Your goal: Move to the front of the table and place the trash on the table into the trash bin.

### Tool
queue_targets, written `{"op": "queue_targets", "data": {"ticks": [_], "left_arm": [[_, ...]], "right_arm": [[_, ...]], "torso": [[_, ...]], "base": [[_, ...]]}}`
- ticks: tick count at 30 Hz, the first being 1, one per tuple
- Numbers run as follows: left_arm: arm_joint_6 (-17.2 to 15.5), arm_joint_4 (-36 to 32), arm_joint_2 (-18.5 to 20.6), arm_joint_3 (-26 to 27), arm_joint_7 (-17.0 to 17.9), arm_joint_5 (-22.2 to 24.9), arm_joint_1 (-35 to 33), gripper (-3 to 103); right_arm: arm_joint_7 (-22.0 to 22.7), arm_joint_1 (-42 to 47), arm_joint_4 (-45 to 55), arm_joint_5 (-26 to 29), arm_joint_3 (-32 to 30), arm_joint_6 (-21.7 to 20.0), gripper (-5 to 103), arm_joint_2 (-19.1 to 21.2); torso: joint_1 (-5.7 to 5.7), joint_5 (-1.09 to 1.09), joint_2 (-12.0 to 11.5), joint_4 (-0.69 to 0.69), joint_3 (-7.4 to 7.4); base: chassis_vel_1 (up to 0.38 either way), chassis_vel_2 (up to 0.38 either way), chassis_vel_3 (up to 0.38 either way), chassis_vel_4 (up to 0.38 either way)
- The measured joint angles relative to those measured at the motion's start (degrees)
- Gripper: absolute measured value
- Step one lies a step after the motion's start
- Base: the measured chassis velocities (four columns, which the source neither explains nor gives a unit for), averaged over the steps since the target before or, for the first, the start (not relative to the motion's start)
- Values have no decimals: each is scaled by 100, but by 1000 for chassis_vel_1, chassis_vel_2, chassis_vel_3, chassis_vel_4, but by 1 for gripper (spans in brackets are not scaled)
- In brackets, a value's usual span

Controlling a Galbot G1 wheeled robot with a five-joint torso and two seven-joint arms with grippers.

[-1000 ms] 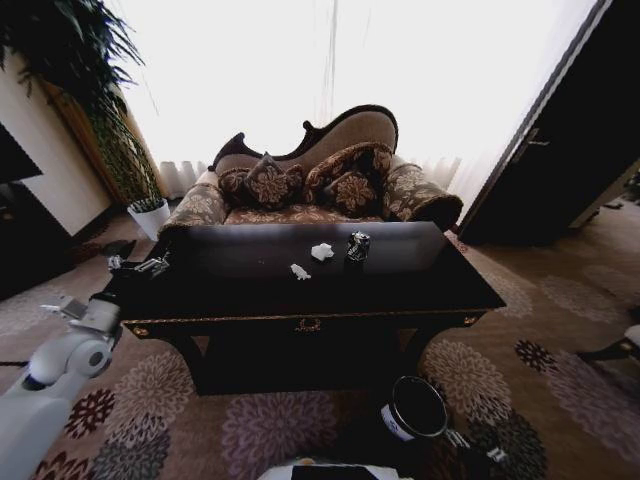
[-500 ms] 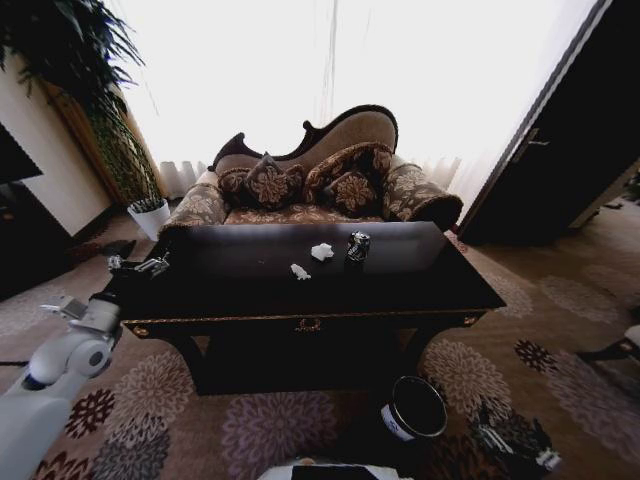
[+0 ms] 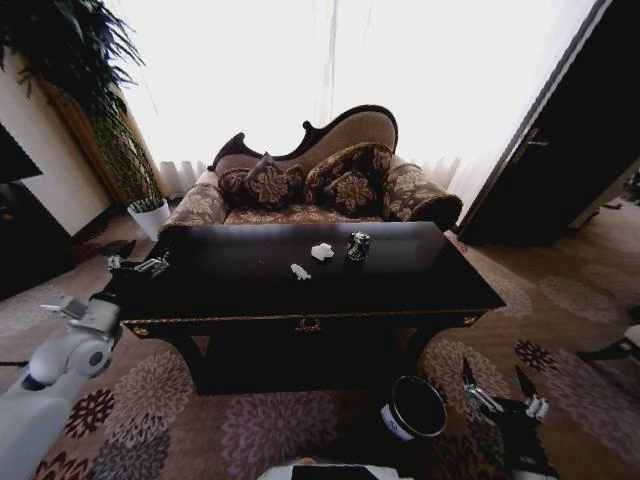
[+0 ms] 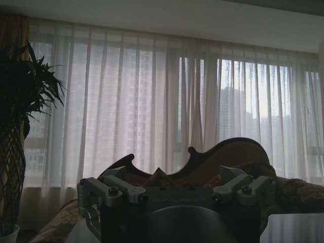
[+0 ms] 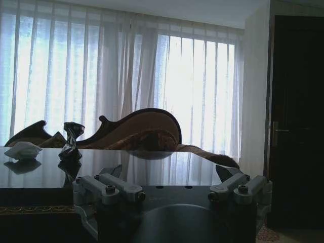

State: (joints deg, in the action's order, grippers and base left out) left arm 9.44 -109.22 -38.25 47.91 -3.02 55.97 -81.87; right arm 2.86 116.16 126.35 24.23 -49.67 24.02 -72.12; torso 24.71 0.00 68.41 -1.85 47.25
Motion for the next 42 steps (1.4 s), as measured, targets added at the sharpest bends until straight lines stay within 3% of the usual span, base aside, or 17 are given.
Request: {"op": "queue_targets", "data": {"ticks": [1, 2, 5, 6, 9, 11, 14, 15, 19, 26, 33, 42], "left_arm": [[0, 0, 0, 0, 0, 0, 0, 100], [0, 0, 0, 0, 0, 0, 0, 100], [0, 0, 1, -1, -1, 0, 0, 100], [0, 0, 1, -1, -1, 0, 0, 100], [0, 1, 1, 0, 1, 0, 0, 100], [0, 0, 1, 0, -1, 0, 1, 100], [0, 0, 0, 0, -2, 0, 0, 100], [0, 0, 0, 0, -2, 0, 0, 100], [-1, 0, 0, 1, -6, 0, 0, 100], [-1, 0, 0, 1, 1, 0, 0, 100], [-1, 1, 0, 2, 2, 0, 0, 100], [-1, 0, 0, 1, 0, 0, 0, 100]], "right_arm": [[13, -199, 31, 79, 14, -270, 100, 293], [13, -199, 31, 79, 14, -270, 100, 293], [45, -631, 148, 588, 64, -917, 100, 1316], [45, -631, 148, 588, 64, -917, 100, 1316], [-24, -1004, 21, 1173, 80, -1262, 100, 2012], [-59, -1110, -50, 1338, 86, -1329, 100, 2170], [-346, -1610, -390, 2029, 221, -1530, 100, 2774], [-346, -1610, -390, 2029, 221, -1530, 100, 2774], [-607, -2457, -817, 2532, 752, -1634, 100, 3330], [-609, -3671, -1418, 2553, 1786, -1707, 100, 3636], [-496, -5822, -2379, 2476, 3700, -1789, 100, 3606], [-497, -6838, -2983, 2681, 4693, -1822, 100, 3586]], "torso": [[0, 1, 0, 0, 0], [0, 1, 0, 0, 0], [1, 1, 0, 2, 0], [1, 1, 0, 2, 0], [1, 1, 0, 1, 1], [1, 0, 0, 0, 1], [1, 2, 0, 0, 0], [1, 2, 0, 0, 0], [1, 0, 0, 0, 0], [1, -1, 0, 0, 0], [1, 0, -1, 2, 1], [0, 0, -1, 0, 0]], "base": [[0, 0, 0, 0], [0, 0, 0, 0], [0, 0, 0, 0], [0, 0, 0, 0], [0, 0, 0, 0], [0, 0, 0, 0], [0, 0, 0, 0], [0, 0, 0, 0], [0, 0, 0, 0], [0, 0, 0, 0], [0, 0, 0, 0], [0, 0, 0, 0]]}}
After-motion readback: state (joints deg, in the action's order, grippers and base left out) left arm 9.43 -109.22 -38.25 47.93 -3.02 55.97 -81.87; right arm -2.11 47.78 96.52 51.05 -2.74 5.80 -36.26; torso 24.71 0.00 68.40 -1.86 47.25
